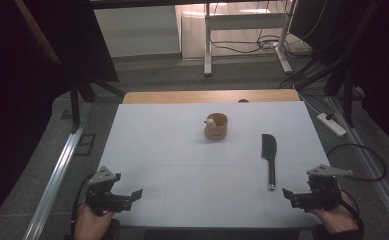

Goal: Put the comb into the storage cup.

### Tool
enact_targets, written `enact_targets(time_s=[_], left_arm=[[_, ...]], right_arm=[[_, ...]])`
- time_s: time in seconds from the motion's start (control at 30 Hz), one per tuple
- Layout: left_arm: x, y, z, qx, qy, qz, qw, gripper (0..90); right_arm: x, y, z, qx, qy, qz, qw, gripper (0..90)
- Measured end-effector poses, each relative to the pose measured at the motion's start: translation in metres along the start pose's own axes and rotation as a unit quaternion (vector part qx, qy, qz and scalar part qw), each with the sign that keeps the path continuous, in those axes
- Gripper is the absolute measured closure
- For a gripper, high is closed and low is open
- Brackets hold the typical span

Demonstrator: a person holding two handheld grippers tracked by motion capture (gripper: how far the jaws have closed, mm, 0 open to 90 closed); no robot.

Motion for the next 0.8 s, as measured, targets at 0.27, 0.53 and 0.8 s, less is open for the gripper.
enact_targets(time_s=[0.27, 0.53, 0.8], left_arm=[[-0.0029, 0.0009, 0.0, 0.002, 0.011, 0.01, 0.9999, 1.2], [-0.0025, 0.0006, 0.0, -0.001, 0.008, 0.018, 0.9998, 1.7], [-0.0043, 0.0015, 0.0, 0.0, 0.013, 0.023, 0.9997, 1.6]], right_arm=[[-0.0015, -0.0013, -0.001, -0.006, 0.009, -0.003, 0.9999, 0.0], [-0.0027, -0.0023, -0.0015, -0.009, 0.018, -0.012, 0.9997, 0.0], [-0.0029, -0.0025, -0.0021, -0.007, 0.02, -0.019, 0.9996, 0.0]])
Point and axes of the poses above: each handheld gripper's, and its own axes: y roughly backward along the jaws, z roughly out of its underside, x roughly to its right, the point moved 1 cm from there along -y, roughly forward along the jaws, and after that the axes turned 15 degrees about y, right-handed, at the moved point
